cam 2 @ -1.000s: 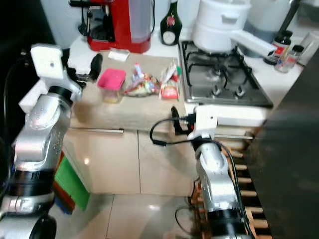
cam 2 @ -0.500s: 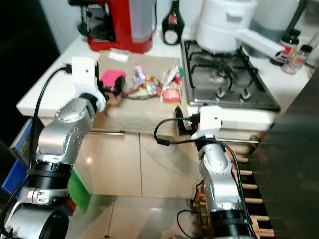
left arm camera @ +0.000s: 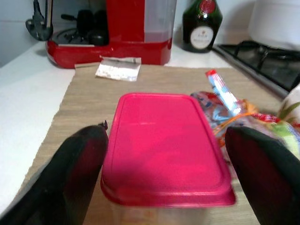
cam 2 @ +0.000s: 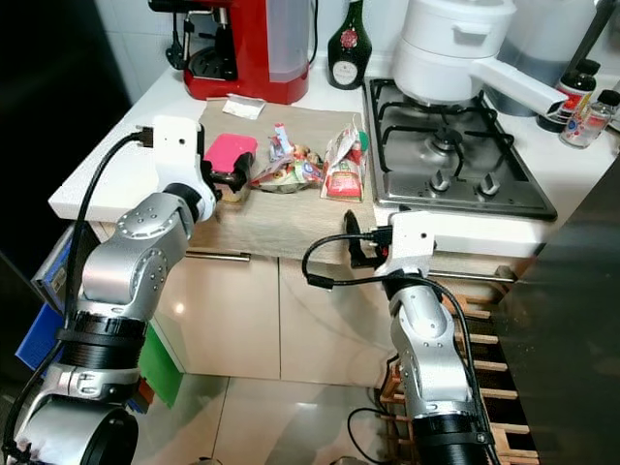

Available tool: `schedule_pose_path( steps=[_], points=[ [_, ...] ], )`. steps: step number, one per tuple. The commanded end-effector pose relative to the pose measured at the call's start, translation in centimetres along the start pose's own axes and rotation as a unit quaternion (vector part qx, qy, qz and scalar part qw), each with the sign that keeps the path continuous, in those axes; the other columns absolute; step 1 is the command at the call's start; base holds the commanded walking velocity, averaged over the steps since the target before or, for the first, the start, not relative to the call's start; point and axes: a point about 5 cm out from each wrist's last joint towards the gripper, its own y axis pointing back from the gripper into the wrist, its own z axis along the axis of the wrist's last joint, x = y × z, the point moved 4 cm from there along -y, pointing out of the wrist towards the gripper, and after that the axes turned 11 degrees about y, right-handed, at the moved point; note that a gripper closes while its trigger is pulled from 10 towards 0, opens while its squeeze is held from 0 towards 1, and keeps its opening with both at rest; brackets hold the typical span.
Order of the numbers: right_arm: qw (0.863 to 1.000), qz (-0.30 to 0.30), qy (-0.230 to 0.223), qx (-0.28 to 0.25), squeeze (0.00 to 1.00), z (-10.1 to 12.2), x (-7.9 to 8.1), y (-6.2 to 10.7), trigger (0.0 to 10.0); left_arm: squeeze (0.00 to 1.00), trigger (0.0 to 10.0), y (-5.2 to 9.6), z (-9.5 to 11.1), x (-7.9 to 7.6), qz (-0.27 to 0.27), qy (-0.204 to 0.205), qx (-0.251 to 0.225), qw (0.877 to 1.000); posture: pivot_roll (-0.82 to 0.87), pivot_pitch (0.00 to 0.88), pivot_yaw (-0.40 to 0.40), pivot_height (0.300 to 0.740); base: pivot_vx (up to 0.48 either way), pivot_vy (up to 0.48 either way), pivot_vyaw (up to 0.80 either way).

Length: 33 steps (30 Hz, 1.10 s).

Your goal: Restocking fridge

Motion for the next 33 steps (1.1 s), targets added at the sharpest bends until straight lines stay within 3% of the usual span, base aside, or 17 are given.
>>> schedule_pose_path(
  steps=[1,25,26,33],
  points=[
    [1.000,-0.002,0.006,-0.002,0.04,0.3,-0.3,0.1,10.0,0.00,10.0,-0.4,0.1,-0.1,0.002,-0.010,-0.003,1.000,-0.06,0.000,0.002,0.740,0.000,0.000,0.00],
    [1.000,-0.005,0.010,0.005,0.04,0.3,-0.6,0.7,10.0,0.00,10.0,-2.4,-2.8,-1.0,0.002,0.007,0.041,0.999,-0.09,0.000,-0.003,0.740,0.000,0.000,0.00],
    [1.000,-0.005,0.010,0.005,0.04,0.3,-0.6,0.7,10.0,0.00,0.0,-2.5,-2.7,-0.9,0.003,0.005,0.038,0.999,-0.09,0.000,-0.003,0.740,0.000,0.000,0.00],
    [1.000,-0.005,0.009,0.006,0.04,0.3,-0.5,0.7,10.0,0.00,0.0,-2.7,-2.6,-0.7,-0.006,0.001,0.024,1.000,-0.09,0.000,-0.004,0.740,0.000,0.000,0.00]
  ],
)
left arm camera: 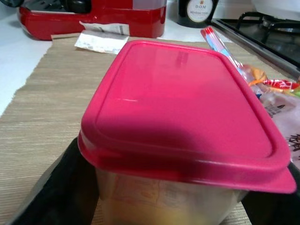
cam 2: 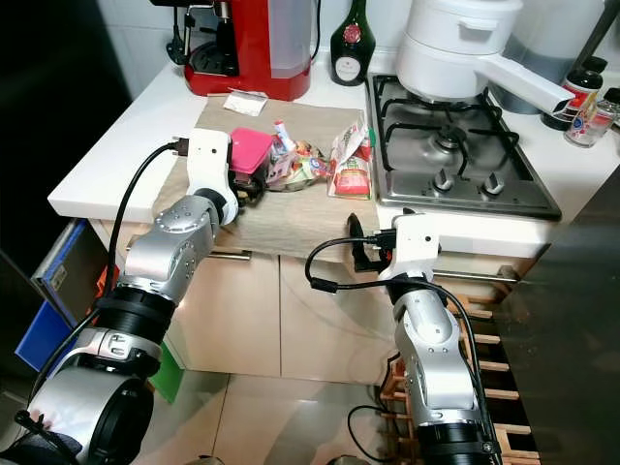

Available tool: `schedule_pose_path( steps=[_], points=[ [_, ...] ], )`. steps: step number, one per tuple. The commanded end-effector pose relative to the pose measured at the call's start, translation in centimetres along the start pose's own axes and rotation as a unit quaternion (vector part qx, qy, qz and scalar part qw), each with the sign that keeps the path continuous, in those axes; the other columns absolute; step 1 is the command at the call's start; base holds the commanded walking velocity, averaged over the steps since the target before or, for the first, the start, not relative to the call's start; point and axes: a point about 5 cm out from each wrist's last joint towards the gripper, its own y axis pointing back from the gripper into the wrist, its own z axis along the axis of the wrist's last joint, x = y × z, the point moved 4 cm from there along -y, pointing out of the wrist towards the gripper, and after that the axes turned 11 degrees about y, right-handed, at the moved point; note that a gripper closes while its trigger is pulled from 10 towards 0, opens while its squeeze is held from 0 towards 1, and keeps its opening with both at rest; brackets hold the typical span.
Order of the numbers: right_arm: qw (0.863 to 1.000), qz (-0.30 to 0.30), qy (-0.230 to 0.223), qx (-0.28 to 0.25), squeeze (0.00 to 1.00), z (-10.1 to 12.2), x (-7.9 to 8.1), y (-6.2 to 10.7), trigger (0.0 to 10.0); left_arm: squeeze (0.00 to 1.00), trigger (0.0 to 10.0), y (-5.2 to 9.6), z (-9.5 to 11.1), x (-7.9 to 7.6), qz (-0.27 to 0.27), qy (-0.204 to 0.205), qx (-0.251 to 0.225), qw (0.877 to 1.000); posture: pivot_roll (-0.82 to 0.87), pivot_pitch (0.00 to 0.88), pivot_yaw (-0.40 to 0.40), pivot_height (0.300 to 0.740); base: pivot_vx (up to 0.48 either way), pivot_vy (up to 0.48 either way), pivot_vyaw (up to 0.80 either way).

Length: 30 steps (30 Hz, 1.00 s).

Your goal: Restocking fridge

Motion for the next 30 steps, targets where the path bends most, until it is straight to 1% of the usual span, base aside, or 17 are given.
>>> schedule_pose_path(
  steps=[1,5,13,15,17,19,21,22,25,27,28,29,30],
  points=[
    [1.000,-0.002,0.006,-0.008,0.04,0.6,-0.2,0.1,10.0,0.00,0.0,-0.1,0.6,0.0,-0.004,-0.008,-0.013,1.000,-0.09,0.000,-0.005,0.740,0.000,0.000,0.00],
    [1.000,-0.002,0.006,-0.008,0.04,0.6,-0.2,0.1,10.0,0.00,0.0,-0.1,0.6,-0.1,-0.016,-0.002,-0.018,1.000,-0.09,0.000,-0.007,0.740,0.000,0.000,0.00],
    [1.000,-0.002,0.009,-0.008,0.05,0.7,-0.4,-0.1,10.0,0.00,0.0,-0.2,0.2,0.0,-0.017,0.005,-0.019,1.000,-0.09,0.000,-0.005,0.740,0.000,0.000,0.00],
    [1.000,-0.003,0.011,-0.013,0.04,0.9,-0.6,-0.1,10.0,0.00,0.0,0.1,0.7,0.5,-0.011,0.008,-0.031,0.999,-0.09,0.000,0.005,0.740,0.000,0.000,0.00],
    [1.000,-0.009,0.012,-0.015,0.04,0.9,-0.8,-0.3,10.0,0.00,0.0,0.5,1.8,1.3,0.002,0.013,-0.059,0.998,-0.09,0.000,0.014,0.740,0.000,0.000,0.00],
    [1.000,-0.017,0.011,-0.021,0.04,1.1,-1.0,-0.6,10.0,0.00,0.0,1.2,3.6,2.0,0.010,0.024,-0.107,0.994,-0.09,0.000,0.025,0.740,0.000,0.000,0.00],
    [0.999,-0.023,0.011,-0.025,0.05,1.3,-1.2,-0.6,10.0,0.00,0.0,1.8,4.7,2.2,0.009,0.028,-0.136,0.990,-0.08,0.000,0.025,0.740,0.000,0.000,0.00],
    [0.999,-0.031,0.011,-0.029,0.04,1.5,-1.5,-0.7,10.0,0.00,0.0,2.5,5.8,2.4,0.007,0.023,-0.164,0.986,-0.07,0.000,0.023,0.740,0.000,0.000,0.00],
    [0.998,-0.046,0.012,-0.037,0.04,2.1,-2.1,-0.9,10.0,0.00,0.0,4.2,7.8,2.5,-0.006,0.003,-0.214,0.977,-0.06,0.000,0.014,0.740,0.000,0.000,0.00],
    [0.998,-0.048,0.017,-0.040,0.04,2.3,-2.3,-0.8,10.0,0.00,0.0,5.2,7.8,2.3,-0.022,-0.005,-0.220,0.975,-0.05,0.000,0.001,0.740,0.000,0.000,0.00],
    [0.998,-0.049,0.021,-0.042,0.05,2.4,-2.3,-0.7,10.0,0.00,0.0,5.8,7.4,2.0,-0.032,-0.012,-0.220,0.975,-0.04,0.000,-0.007,0.740,0.000,0.000,0.00],
    [0.998,-0.049,0.021,-0.042,0.05,2.4,-2.3,-0.7,10.0,0.00,0.0,5.8,7.4,2.0,-0.032,-0.012,-0.220,0.975,-0.04,0.000,-0.007,0.740,0.000,0.000,0.00],
    [0.997,-0.051,0.023,-0.044,0.05,2.5,-2.3,-0.6,10.0,0.00,0.0,6.4,6.9,1.7,-0.042,-0.014,-0.220,0.975,-0.03,0.000,-0.014,0.740,0.000,0.000,0.00]
  ],
)
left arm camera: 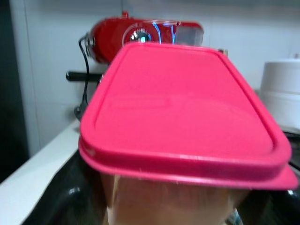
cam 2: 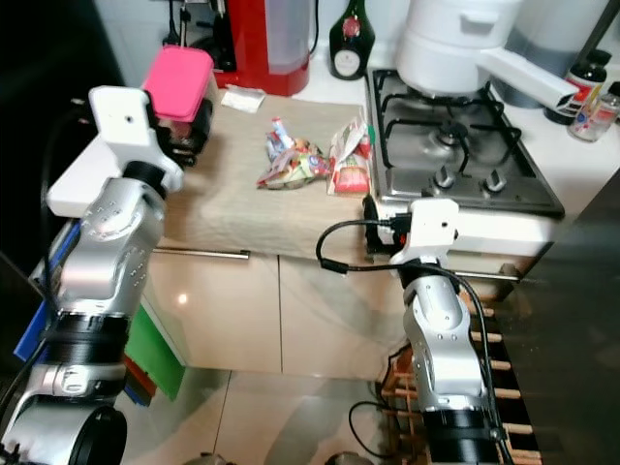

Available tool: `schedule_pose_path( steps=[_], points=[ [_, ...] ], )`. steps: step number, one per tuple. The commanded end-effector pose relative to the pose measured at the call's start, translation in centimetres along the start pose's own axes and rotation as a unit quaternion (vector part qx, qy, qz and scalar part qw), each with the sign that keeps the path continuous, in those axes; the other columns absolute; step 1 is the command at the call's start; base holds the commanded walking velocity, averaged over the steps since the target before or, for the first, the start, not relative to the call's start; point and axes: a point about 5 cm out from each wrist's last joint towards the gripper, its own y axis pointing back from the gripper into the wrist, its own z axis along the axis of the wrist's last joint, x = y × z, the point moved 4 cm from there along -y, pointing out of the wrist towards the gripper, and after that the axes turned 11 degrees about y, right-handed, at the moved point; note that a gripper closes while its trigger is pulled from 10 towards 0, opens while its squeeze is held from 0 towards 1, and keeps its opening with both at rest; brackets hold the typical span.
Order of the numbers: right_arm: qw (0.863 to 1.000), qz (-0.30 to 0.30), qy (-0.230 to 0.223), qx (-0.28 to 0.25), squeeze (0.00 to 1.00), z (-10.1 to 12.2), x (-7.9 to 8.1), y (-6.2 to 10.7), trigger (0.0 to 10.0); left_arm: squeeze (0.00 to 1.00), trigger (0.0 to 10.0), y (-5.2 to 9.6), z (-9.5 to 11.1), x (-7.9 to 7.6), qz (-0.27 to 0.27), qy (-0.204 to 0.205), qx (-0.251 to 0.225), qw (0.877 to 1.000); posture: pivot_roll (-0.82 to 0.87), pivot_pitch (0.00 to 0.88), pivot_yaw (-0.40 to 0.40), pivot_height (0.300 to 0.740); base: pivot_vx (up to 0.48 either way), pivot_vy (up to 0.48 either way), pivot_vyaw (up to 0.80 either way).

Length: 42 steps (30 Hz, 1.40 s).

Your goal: Restocking fridge

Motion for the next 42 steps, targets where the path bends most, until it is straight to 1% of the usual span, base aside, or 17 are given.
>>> schedule_pose_path(
  steps=[1,2,3,4,5,6,7,9,12,14,17,22,30,42],
  points=[
    [1.000,-0.013,0.012,-0.018,0.05,0.9,-0.5,0.2,10.0,0.00,0.0,1.2,-0.4,-1.4,-0.033,0.003,0.007,0.999,-0.02,0.000,-0.018,0.740,0.000,0.000,0.00],
    [1.000,-0.013,0.012,-0.018,0.05,0.9,-0.5,0.2,10.0,0.00,0.0,1.2,-0.4,-1.4,-0.033,0.003,0.007,0.999,-0.02,0.000,-0.018,0.740,0.000,0.000,0.00],
    [0.999,-0.016,0.016,-0.023,0.04,1.1,-0.5,0.4,10.0,0.00,0.0,2.1,-0.6,-1.7,-0.042,0.006,0.010,0.999,-0.02,0.000,-0.023,0.740,0.000,0.000,0.00],
    [0.999,-0.016,0.016,-0.023,0.04,1.1,-0.5,0.4,10.0,0.00,0.0,2.1,-0.6,-1.7,-0.042,0.006,0.010,0.999,-0.02,0.000,-0.023,0.740,0.000,0.000,0.00],
    [0.999,-0.023,0.023,-0.027,0.05,1.3,-0.6,0.6,10.0,0.00,8.4,3.1,-0.9,-2.1,-0.050,0.004,0.016,0.999,-0.01,0.000,-0.027,0.740,0.000,0.000,0.00],
    [0.999,-0.032,0.022,-0.028,0.05,1.3,-0.9,0.8,10.0,0.00,10.0,4.0,-1.2,-2.3,-0.050,0.003,0.023,0.998,-0.01,0.000,-0.028,0.740,0.000,0.000,0.00],
    [0.999,-0.042,0.019,-0.026,0.05,1.1,-1.1,1.0,10.0,0.00,10.0,4.6,-1.5,-2.2,-0.047,0.001,0.030,0.998,0.00,0.000,-0.029,0.740,0.000,0.000,0.00],
    [0.998,-0.060,0.002,-0.013,0.05,0.5,-1.6,1.2,10.0,0.00,10.0,4.9,-1.7,-1.9,-0.036,-0.002,0.036,0.999,0.00,0.000,-0.027,0.740,0.000,0.000,0.00],
    [0.998,-0.058,-0.002,-0.011,0.05,0.4,-1.5,1.1,10.0,0.00,10.0,4.8,-1.6,-1.8,-0.033,0.000,0.036,0.999,0.00,0.000,-0.023,0.740,0.000,0.000,0.00],
    [0.999,-0.046,0.000,-0.011,0.05,0.5,-0.9,0.8,10.0,0.00,10.0,4.3,-1.5,-1.7,-0.032,0.001,0.036,0.999,0.00,0.000,-0.014,0.740,0.000,0.000,0.00],
    [0.999,-0.045,0.000,-0.011,0.05,0.5,-0.8,0.7,10.0,0.00,10.0,4.3,-1.4,-1.7,-0.032,0.001,0.037,0.999,0.00,0.000,-0.014,0.740,0.000,0.000,0.00],
    [0.999,-0.038,0.002,-0.013,0.05,0.6,-0.4,0.3,10.0,0.00,10.0,3.6,-1.3,-1.9,-0.042,0.010,0.037,0.998,-0.02,0.000,0.004,0.740,-0.313,0.000,0.00],
    [0.999,-0.035,0.005,-0.009,0.05,0.4,-0.3,0.2,10.0,0.00,10.0,3.3,-1.3,-2.4,-0.057,0.009,0.037,0.998,-0.02,0.000,0.007,0.740,-0.263,0.000,0.00],
    [1.000,-0.026,0.008,-0.006,0.04,0.1,0.0,0.2,10.0,0.00,10.0,3.3,-1.6,-2.5,-0.062,0.012,0.042,0.997,-0.02,0.000,0.005,0.740,-0.273,0.000,0.00]
  ],
)
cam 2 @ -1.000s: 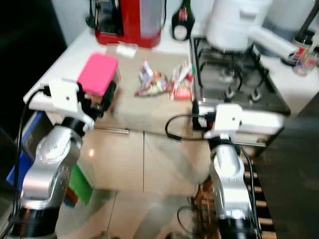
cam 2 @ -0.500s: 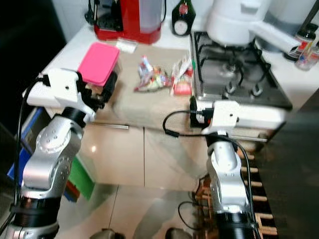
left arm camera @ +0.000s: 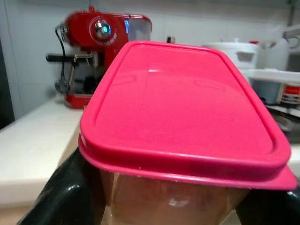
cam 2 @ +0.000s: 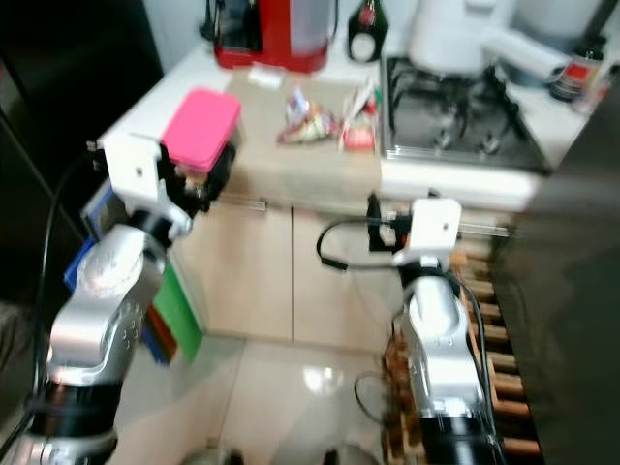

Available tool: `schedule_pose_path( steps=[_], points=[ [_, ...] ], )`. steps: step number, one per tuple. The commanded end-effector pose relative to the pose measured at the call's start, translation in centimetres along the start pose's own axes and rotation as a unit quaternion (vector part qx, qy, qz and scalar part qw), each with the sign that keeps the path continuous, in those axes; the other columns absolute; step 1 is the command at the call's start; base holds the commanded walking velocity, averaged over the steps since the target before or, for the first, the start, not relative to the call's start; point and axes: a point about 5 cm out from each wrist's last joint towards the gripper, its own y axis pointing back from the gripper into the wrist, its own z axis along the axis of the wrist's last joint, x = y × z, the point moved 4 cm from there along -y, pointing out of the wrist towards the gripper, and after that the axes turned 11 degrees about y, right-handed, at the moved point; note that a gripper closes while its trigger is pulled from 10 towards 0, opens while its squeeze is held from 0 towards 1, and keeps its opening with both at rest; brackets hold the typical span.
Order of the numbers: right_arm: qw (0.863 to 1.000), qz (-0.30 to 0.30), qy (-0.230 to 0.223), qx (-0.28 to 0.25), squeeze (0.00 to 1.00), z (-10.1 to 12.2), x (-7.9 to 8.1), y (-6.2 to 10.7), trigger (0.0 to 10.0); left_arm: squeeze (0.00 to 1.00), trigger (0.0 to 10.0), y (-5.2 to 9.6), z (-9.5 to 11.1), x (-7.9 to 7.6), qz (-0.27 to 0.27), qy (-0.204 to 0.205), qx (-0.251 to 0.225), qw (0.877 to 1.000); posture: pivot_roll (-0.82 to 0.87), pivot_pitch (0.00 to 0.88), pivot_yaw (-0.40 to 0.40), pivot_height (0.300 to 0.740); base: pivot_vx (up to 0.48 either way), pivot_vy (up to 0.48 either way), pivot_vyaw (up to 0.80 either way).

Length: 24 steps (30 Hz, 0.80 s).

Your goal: Restocking fridge

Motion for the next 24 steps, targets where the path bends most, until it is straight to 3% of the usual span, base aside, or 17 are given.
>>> schedule_pose_path(
  steps=[1,17,24],
  points=[
    [1.000,0.004,0.004,-0.003,0.04,0.1,0.2,-0.1,10.0,0.00,10.0,-0.1,0.3,0.1,-0.004,0.000,-0.003,1.000,-0.02,0.000,0.005,0.740,-0.307,0.000,0.00],
    [1.000,0.008,0.003,0.003,0.04,-0.4,0.4,0.2,10.0,0.00,10.0,-0.1,-0.2,0.2,-0.001,0.003,0.005,1.000,-0.03,0.000,0.012,0.740,-0.310,0.000,0.00],
    [1.000,0.010,0.008,0.011,0.04,-0.9,0.3,0.5,10.0,0.00,10.0,0.3,0.0,-0.2,-0.011,0.004,-0.003,1.000,-0.03,0.000,0.010,0.740,0.000,0.000,0.00]
  ],
)
